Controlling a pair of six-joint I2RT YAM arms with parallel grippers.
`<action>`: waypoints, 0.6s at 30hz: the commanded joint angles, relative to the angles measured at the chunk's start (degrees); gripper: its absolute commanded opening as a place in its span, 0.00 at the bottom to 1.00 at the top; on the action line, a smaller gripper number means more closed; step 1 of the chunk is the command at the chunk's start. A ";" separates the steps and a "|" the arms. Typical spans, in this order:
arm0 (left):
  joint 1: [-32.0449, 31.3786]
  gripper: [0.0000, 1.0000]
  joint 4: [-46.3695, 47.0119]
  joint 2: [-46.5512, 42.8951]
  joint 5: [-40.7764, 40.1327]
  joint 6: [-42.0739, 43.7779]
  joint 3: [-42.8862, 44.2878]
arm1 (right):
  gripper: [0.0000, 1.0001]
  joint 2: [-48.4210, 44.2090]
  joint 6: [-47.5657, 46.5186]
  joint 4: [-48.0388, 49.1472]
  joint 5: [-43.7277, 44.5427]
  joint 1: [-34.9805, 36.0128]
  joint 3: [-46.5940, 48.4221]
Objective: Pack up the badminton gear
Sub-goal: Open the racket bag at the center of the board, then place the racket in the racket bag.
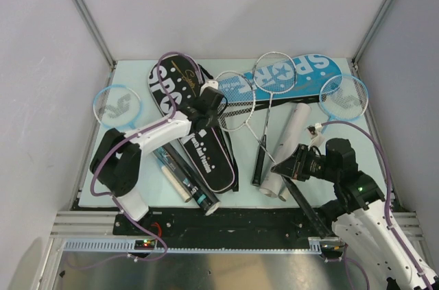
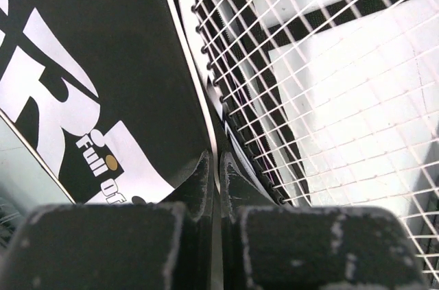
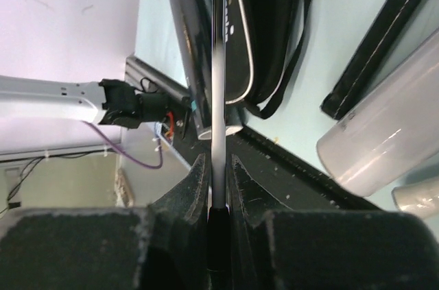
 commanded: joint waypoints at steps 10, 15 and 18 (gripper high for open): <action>0.48 0.00 13.65 -10.74 2.86 5.41 -6.73 | 0.00 0.55 3.83 -1.53 -10.02 -2.04 -1.11; 0.56 0.00 14.74 -11.35 3.85 5.23 -7.80 | 0.00 1.86 5.60 0.64 -11.27 -2.57 -2.92; 0.56 0.00 14.96 -11.57 4.39 4.78 -8.10 | 0.00 2.15 7.06 4.58 -12.86 -2.55 -3.78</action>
